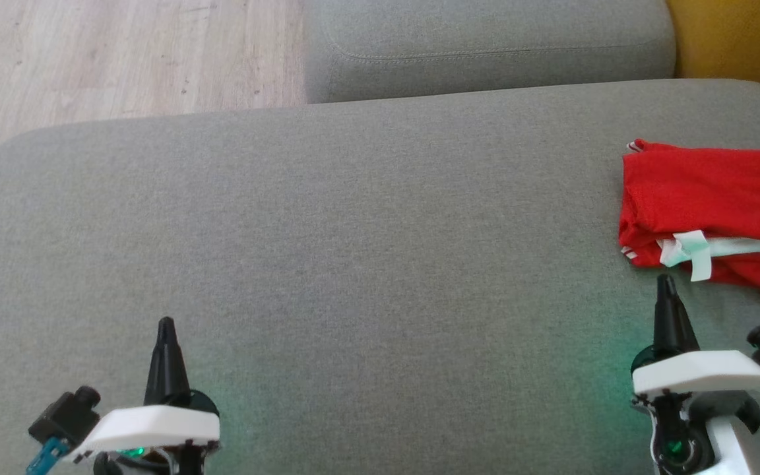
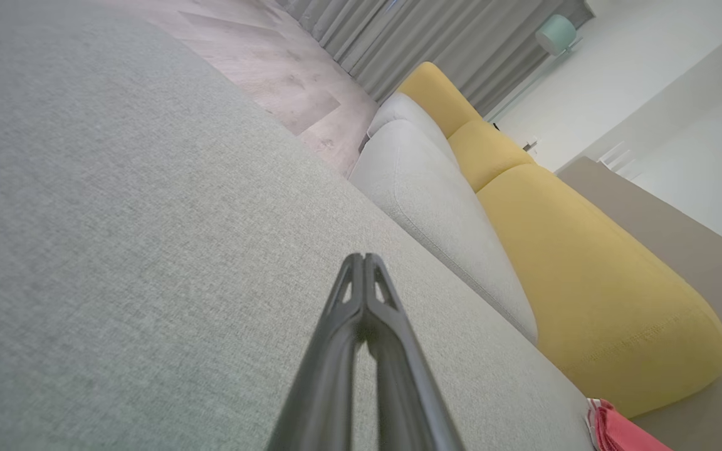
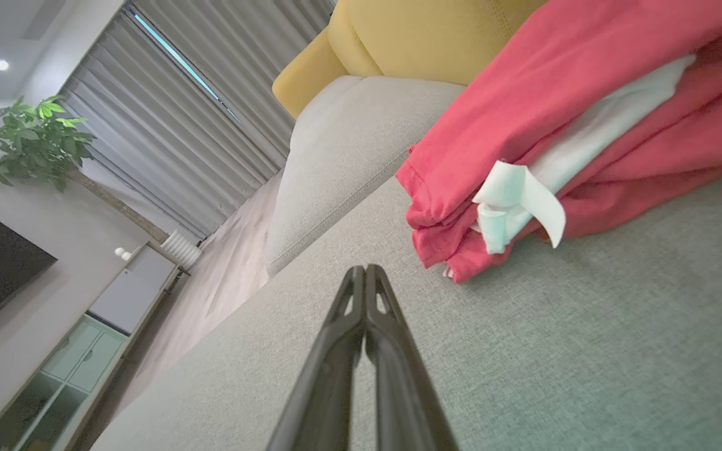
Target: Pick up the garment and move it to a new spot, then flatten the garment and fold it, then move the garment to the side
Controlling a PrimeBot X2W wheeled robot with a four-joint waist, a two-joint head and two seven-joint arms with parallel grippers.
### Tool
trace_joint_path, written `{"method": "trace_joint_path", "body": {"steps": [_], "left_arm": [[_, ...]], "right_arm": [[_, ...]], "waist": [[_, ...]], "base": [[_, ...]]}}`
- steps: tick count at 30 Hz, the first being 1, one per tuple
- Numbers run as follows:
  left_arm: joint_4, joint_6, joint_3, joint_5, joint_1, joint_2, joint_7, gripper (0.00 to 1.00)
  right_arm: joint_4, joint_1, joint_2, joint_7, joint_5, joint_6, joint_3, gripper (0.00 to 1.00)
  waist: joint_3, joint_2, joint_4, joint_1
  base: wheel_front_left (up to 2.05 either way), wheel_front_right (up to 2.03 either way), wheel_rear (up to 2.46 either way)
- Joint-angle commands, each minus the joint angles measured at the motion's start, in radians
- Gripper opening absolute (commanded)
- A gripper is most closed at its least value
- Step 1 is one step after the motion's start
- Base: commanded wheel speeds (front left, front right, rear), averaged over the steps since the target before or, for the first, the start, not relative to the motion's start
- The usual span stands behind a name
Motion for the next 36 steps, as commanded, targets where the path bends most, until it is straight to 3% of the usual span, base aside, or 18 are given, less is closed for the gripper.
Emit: {"method": "trace_joint_path", "body": {"steps": [1,36], "left_arm": [[-0.038,-0.003,0.029,-0.023,-0.052,0.011,0.005,0.0],[-0.052,-0.005,0.095,-0.353,-0.059,0.015,0.106,0.0]], "right_arm": [[-0.042,-0.035,-0.003,0.006,0.028,0.002,0.002,0.0],[-0.086,-0.027,-0.004,0.106,0.409,0.004,-0.033,0.0]], "waist": [[0.0,0.0,0.0,0.0],[-0.011,0.0,-0.006,0.0]], "base": [[0.0,0.0,0.0],[0.0,0.0,0.0]]}}
